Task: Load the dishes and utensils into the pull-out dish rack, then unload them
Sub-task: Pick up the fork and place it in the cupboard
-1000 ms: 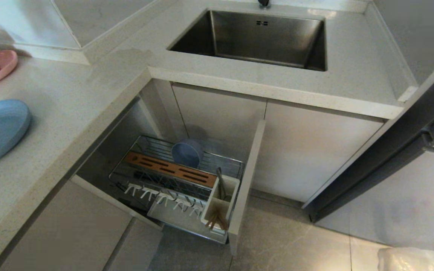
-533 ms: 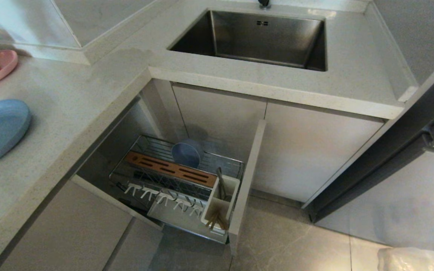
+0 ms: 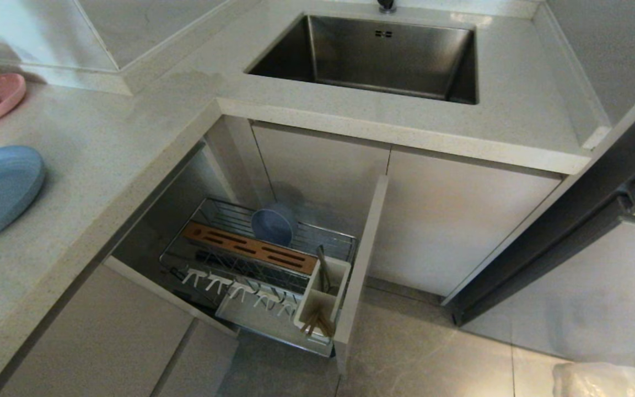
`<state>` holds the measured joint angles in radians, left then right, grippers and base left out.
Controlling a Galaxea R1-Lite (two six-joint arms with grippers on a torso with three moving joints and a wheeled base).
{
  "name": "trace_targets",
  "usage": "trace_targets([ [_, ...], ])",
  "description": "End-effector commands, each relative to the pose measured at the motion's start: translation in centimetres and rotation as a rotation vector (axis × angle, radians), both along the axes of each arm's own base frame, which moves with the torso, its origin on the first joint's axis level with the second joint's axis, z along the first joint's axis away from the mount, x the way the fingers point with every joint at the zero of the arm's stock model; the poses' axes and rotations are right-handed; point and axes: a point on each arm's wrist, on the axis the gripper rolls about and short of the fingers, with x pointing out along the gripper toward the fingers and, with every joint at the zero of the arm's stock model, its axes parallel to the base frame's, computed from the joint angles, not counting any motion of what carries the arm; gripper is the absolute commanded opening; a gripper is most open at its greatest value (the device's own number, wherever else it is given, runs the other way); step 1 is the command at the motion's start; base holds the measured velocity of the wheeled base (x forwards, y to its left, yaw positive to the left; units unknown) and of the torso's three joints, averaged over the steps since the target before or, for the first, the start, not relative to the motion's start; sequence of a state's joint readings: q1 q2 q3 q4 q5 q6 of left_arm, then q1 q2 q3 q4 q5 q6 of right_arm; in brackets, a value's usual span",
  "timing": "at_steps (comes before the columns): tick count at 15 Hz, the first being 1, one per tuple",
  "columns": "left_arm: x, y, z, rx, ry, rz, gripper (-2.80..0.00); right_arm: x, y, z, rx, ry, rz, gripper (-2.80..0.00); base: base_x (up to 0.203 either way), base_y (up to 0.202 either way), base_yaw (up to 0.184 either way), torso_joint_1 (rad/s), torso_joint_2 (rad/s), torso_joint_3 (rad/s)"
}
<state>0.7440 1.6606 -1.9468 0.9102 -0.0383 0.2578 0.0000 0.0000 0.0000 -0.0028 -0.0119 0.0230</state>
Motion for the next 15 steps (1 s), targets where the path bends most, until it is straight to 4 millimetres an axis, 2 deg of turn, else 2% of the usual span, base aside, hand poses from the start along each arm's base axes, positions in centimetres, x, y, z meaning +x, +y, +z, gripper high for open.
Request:
trace_targets([
  [1, 0.0, -0.1, -0.1, -0.003, 0.005, -0.003, 0.0, 0.0, 0.0, 0.0, 0.0, 0.0, 0.0, -2.8, 0.0, 0.0, 0.0, 0.0, 0.0, 0.0],
  [7, 3.0, 1.0, -2.0, -0.042, 0.047, -0.047, 0.0, 0.0, 0.0, 0.0, 0.0, 0.001, 0.0, -2.8, 0.0, 0.0, 0.0, 0.0, 0.0, 0.0],
  [10, 3.9, 0.8, -2.6, -0.054, 0.061, -0.074, 0.0, 0.0, 0.0, 0.0, 0.0, 0.0, 0.0, -2.8, 0.0, 0.0, 0.0, 0.0, 0.0, 0.0],
  [15, 4.4, 0.4, -2.8, -0.08, 0.064, -0.116, 0.0, 0.0, 0.0, 0.0, 0.0, 0.001, 0.0, -2.8, 0.0, 0.0, 0.0, 0.0, 0.0, 0.0],
])
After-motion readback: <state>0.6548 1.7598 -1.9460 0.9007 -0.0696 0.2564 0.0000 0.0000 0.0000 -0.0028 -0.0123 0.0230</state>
